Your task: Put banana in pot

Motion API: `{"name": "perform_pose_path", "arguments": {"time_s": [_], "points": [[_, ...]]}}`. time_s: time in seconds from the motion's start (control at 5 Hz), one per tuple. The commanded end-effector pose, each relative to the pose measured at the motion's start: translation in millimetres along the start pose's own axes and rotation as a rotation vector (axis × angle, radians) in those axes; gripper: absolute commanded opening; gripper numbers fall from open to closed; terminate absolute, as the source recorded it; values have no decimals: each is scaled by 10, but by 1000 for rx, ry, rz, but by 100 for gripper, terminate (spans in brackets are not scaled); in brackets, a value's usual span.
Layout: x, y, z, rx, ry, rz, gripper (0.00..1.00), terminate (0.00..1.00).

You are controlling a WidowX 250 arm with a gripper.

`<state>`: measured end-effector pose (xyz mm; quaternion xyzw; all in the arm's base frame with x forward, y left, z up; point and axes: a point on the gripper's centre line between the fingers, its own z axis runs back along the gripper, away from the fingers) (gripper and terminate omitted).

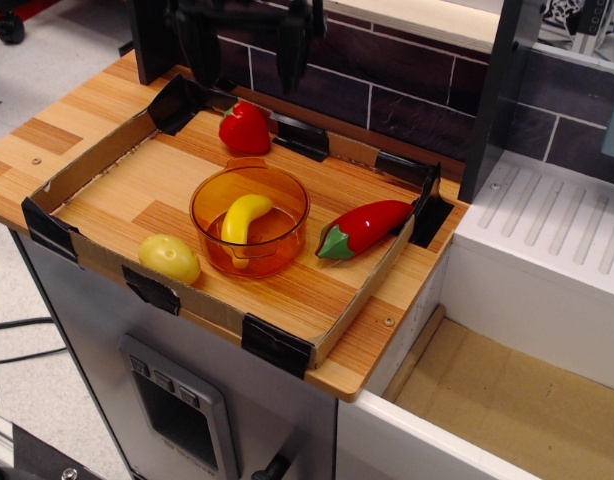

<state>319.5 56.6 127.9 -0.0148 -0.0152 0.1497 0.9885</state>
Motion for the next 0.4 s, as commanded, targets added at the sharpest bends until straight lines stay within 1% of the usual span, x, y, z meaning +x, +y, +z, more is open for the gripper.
{"name": "perform_pose_path", "arguments": {"time_s": [0.0,0.2], "points": [[52,25,218,-9,-66,2,100,0],[52,25,218,-9,-66,2,100,100]]}}
